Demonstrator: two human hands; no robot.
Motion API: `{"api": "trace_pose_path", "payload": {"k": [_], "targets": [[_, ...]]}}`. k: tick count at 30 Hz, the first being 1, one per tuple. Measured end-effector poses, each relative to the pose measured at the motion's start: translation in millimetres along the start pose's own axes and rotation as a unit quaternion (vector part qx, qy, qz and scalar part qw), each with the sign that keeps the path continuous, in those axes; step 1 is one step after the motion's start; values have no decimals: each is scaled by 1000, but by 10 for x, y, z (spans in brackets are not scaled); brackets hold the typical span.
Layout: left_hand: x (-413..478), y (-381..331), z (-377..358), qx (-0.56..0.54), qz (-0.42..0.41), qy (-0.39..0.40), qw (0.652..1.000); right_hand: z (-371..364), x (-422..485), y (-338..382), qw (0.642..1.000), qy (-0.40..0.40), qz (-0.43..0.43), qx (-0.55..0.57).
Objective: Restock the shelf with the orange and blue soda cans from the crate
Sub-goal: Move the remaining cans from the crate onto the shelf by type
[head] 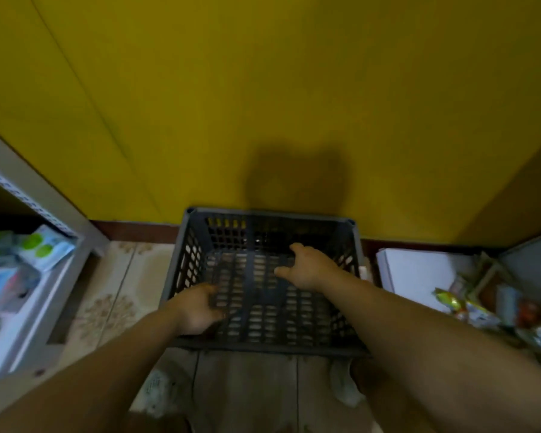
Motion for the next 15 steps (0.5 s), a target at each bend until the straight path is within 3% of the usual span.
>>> {"api": "trace_pose_path", "payload": {"k": [12,15], "targets": [[1272,1013,-702,78,43,21,996,-1712,1313,-208,992,111,-20,48],[1515,1248,-961,154,39,61,985,-1995,1461,-304,988,129,-28,73]]}}
Point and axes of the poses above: each hand's wrist, its own x-axis towards the middle knuckle, its own z-axis out of the back of the hand, y = z × x, the point moved 3 cm from there along x, towards the middle knuckle, and after that the axes turned 14 degrees about -y, right-handed, at the moved point
